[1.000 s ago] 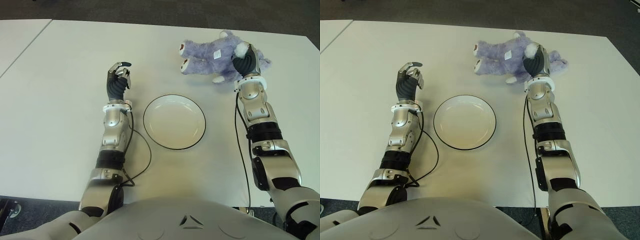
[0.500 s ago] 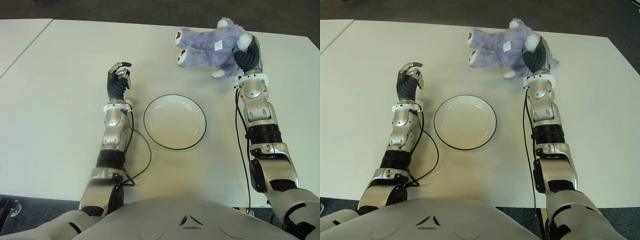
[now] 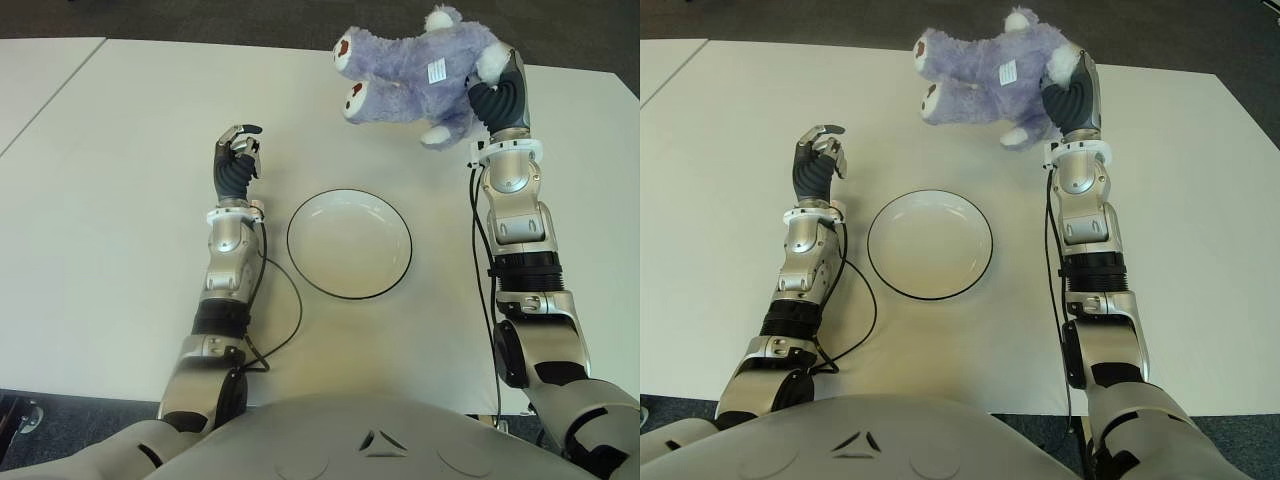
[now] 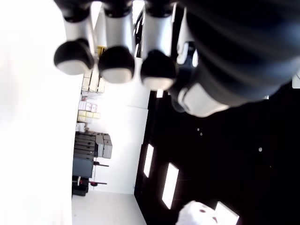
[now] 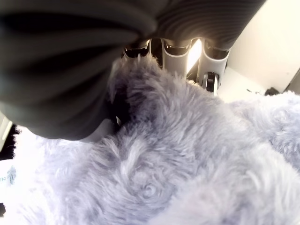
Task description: Put the doll into the plate.
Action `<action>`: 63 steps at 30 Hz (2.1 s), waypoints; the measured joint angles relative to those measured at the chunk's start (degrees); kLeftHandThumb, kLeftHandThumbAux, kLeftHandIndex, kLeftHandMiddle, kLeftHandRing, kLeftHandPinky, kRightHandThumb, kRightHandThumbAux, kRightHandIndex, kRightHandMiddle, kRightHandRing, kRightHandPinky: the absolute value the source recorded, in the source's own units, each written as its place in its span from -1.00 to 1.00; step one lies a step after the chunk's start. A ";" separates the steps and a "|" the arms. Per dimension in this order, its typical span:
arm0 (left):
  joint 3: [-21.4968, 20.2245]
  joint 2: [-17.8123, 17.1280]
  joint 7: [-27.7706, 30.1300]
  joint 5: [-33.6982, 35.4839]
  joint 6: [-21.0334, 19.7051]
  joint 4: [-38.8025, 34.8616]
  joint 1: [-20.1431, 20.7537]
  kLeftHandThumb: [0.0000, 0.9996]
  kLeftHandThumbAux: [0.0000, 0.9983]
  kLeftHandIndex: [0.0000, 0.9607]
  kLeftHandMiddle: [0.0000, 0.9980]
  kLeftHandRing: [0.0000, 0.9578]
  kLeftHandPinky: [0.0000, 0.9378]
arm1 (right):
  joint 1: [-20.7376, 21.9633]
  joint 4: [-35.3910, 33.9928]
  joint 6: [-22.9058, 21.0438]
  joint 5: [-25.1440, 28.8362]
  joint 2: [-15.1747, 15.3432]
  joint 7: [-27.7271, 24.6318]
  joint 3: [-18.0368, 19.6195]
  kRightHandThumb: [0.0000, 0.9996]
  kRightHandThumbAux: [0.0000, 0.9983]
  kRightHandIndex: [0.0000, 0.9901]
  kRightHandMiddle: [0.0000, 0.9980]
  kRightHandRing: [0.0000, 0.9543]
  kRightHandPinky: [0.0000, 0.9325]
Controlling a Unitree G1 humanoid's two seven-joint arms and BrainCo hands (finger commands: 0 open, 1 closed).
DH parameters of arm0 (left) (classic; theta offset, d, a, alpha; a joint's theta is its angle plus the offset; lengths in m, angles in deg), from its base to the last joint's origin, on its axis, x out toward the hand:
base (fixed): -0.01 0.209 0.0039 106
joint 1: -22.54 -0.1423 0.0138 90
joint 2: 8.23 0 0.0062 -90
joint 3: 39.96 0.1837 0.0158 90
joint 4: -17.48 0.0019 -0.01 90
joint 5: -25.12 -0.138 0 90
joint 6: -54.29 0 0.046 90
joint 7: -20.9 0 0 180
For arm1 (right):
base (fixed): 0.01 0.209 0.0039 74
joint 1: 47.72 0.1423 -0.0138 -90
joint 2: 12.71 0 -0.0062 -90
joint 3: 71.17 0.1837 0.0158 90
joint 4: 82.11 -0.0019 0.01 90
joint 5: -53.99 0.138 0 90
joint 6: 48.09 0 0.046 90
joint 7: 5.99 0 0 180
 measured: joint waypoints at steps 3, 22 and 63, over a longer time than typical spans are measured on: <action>0.04 0.00 0.00 0.00 0.00 0.02 0.04 0.43 0.41 -0.08 0.76 0.83 0.85 | -0.42 -1.70 -0.27 0.04 -0.52 -0.54 0.04 0.71 0.36 -0.20 0.09 0.86 0.95; 0.15 -0.02 0.00 -0.48 0.00 0.49 0.21 0.43 0.41 -0.08 0.76 0.83 0.85 | -4.21 -12.29 0.23 -2.22 -1.65 -4.07 -1.87 0.71 0.36 -0.20 0.09 0.87 0.95; -0.20 -0.16 0.00 -0.47 2.01 2.49 1.28 0.42 0.41 -0.08 0.76 0.84 0.83 | -12.09 -24.03 11.25 -8.10 0.30 -13.10 -8.22 0.71 0.36 -0.20 0.07 0.82 0.81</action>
